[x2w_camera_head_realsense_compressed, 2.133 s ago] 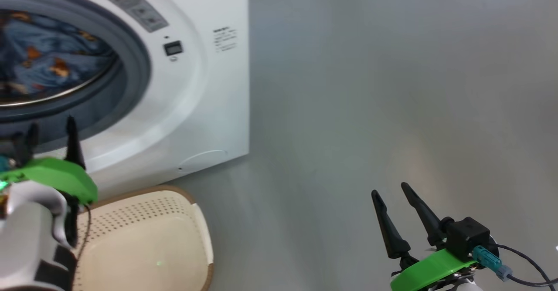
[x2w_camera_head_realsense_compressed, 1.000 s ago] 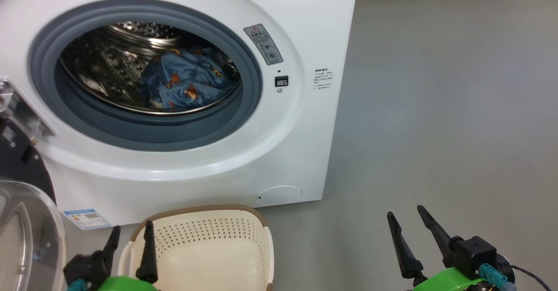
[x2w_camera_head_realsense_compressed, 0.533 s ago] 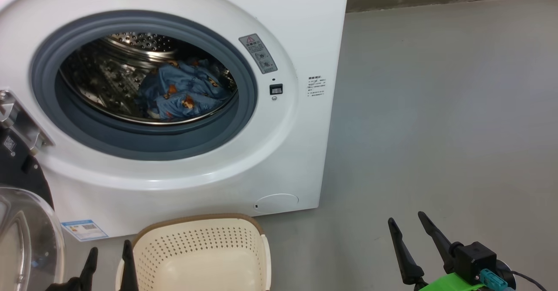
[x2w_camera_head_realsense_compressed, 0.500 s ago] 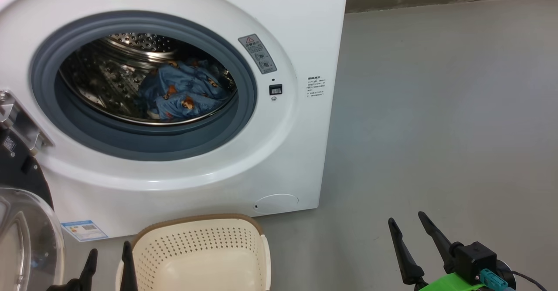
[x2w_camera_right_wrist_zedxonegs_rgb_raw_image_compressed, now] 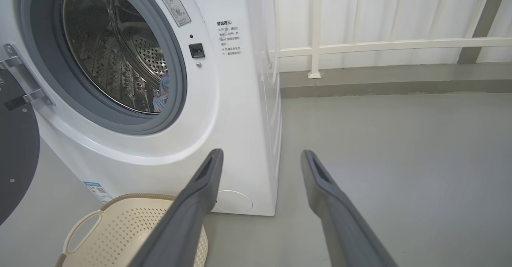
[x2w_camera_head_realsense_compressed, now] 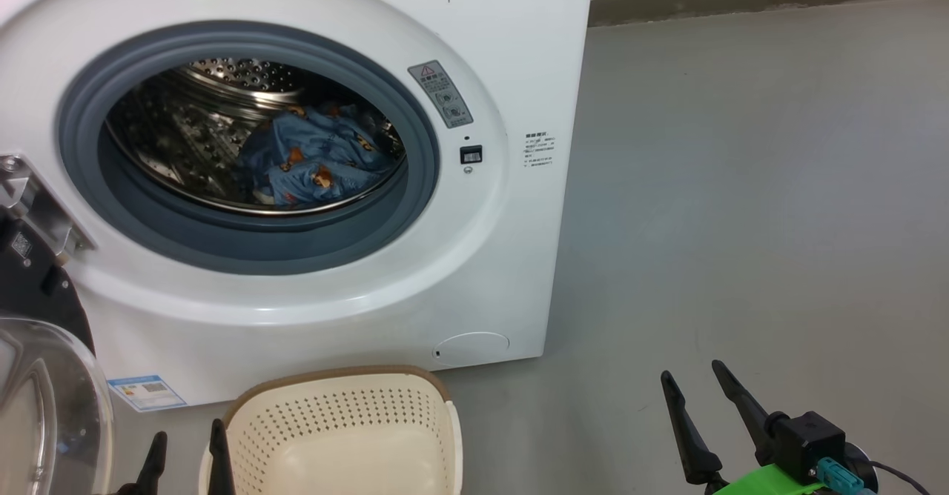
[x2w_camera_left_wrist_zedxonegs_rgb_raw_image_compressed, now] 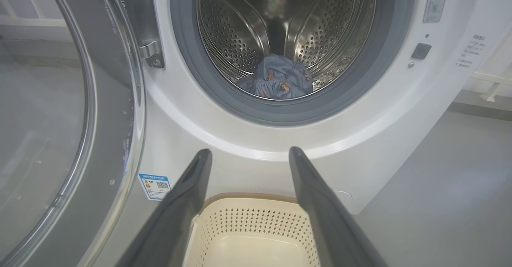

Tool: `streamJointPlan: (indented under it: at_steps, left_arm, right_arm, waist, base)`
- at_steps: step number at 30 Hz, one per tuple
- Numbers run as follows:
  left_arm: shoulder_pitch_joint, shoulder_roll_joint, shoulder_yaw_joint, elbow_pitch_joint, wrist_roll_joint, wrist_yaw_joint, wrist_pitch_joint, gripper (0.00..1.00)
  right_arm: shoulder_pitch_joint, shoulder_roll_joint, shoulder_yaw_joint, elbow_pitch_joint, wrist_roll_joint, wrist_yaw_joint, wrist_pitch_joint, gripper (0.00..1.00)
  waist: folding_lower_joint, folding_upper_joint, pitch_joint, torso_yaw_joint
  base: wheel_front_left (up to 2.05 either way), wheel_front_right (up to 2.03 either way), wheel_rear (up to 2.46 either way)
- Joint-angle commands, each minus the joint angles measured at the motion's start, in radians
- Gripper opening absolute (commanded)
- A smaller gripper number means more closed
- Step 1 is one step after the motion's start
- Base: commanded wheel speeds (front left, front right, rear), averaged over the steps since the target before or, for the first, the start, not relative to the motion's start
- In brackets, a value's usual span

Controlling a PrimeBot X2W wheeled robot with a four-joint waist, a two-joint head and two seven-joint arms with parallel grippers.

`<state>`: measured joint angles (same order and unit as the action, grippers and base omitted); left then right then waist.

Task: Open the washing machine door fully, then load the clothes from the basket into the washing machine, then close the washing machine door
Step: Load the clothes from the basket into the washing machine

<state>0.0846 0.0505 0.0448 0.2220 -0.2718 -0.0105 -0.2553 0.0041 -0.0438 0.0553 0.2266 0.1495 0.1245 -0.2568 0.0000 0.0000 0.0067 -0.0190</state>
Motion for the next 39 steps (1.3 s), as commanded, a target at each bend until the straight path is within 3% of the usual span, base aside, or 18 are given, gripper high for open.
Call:
streamJointPlan:
  at_steps: [1,39]
  left_arm:
    - [-0.018,0.009,0.037,-0.026,0.009,-0.003,-0.006,1.00]
    - [-0.008,0.001,0.049,-0.023,0.038,-0.022,-0.006,1.00]
  right_arm:
    - [-0.014,-0.006,0.026,-0.020,-0.008,0.006,-0.005,1.00]
    - [-0.010,-0.006,0.026,-0.018,-0.003,0.006,-0.005,1.00]
  waist:
    - [0.0000,0.0000,0.000,0.002]
    - [0.0000,0.0000,0.001,0.023]
  base:
    - [0.00,0.00,0.00]
    - [0.00,0.00,0.00]
